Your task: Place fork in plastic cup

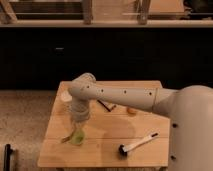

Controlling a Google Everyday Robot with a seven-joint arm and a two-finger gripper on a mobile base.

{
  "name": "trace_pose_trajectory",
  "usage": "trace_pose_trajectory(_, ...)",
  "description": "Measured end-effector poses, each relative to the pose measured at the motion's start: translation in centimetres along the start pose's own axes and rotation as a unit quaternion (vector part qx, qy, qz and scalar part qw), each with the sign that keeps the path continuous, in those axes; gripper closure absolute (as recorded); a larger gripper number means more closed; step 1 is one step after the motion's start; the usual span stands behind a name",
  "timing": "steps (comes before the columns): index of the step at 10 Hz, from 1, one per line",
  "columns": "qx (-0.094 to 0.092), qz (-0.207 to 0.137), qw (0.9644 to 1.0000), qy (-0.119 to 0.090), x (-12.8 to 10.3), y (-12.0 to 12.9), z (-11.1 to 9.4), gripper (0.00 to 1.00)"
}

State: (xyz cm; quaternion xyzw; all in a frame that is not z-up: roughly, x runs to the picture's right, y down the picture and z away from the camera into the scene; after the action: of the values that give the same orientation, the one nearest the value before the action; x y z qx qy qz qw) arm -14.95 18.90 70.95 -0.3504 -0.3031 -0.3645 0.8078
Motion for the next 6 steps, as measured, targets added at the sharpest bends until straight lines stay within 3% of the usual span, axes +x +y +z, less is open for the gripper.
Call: trace_pose_trajectory(6,-0.018,-0.035,0.9992,-0.004,-0.8,-0.4,1.7,1.0)
